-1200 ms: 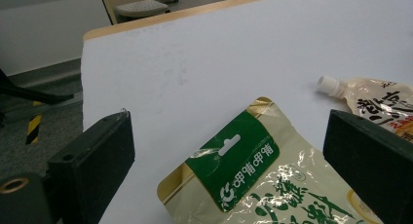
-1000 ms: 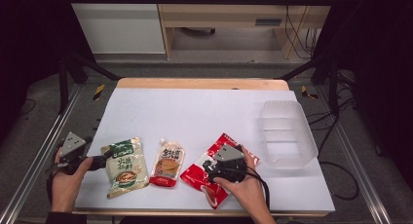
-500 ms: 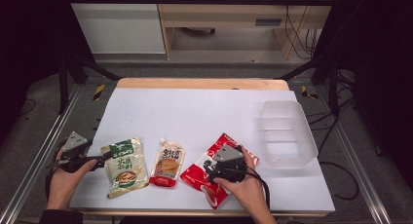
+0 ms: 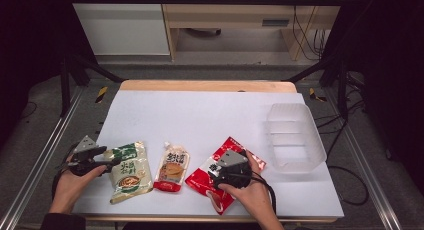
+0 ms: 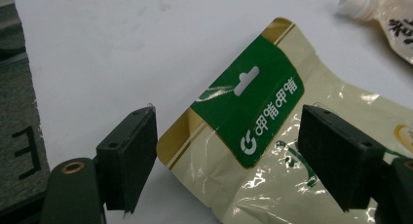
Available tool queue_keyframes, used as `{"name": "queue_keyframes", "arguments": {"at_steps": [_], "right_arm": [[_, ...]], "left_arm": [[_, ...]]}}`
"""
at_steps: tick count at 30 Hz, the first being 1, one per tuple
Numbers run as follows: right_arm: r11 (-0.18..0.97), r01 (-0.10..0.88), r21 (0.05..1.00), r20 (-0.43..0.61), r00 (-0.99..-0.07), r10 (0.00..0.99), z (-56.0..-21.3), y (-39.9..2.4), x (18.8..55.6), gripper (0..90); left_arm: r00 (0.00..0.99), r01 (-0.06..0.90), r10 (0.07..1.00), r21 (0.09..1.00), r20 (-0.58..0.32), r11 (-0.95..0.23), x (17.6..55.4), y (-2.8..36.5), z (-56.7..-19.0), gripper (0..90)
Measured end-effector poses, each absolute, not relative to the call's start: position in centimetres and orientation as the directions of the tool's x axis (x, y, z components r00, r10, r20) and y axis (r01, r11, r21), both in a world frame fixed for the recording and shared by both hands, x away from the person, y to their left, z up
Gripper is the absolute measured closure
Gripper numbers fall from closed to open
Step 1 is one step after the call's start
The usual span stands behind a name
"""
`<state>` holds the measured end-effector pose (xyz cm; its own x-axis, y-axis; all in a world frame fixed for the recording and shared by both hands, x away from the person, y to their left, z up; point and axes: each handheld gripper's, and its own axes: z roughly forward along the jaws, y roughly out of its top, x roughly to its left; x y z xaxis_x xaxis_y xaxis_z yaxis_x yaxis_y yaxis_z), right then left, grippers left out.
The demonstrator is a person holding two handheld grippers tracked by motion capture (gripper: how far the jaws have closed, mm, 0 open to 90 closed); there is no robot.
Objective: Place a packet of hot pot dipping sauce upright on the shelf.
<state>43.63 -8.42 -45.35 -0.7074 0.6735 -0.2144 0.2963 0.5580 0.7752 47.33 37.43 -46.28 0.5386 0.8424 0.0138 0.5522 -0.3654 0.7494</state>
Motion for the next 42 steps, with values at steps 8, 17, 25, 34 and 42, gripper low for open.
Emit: {"name": "queue_keyframes", "arguments": {"at_steps": [8,17,25,34,42], "right_arm": [[0.567,0.293,0.770,-0.219,-0.713,0.666,-45.4,-8.3,43.6,11.0],[0.568,0.295,0.768,-0.220,-0.712,0.667,-45.3,-8.3,43.6,11.1],[0.576,0.293,0.763,-0.222,-0.718,0.660,-45.4,-8.1,43.5,11.2],[0.579,0.291,0.762,-0.226,-0.718,0.659,-45.5,-8.1,43.6,11.3],[0.575,0.295,0.764,-0.223,-0.715,0.663,-45.4,-8.3,43.7,11.3]], "left_arm": [[0.540,0.555,0.842,0.759,-0.018,-0.340,46.9,37.6,-46.1,28.6],[0.572,0.555,0.816,0.771,-0.083,-0.311,45.7,38.3,-45.7,40.6],[0.604,0.572,0.793,0.738,-0.084,-0.357,46.2,38.3,-46.3,56.9],[0.581,0.597,0.812,0.709,-0.060,-0.375,46.8,38.2,-46.7,79.2],[0.587,0.593,0.808,0.711,-0.060,-0.378,46.4,38.5,-45.8,89.9]]}}
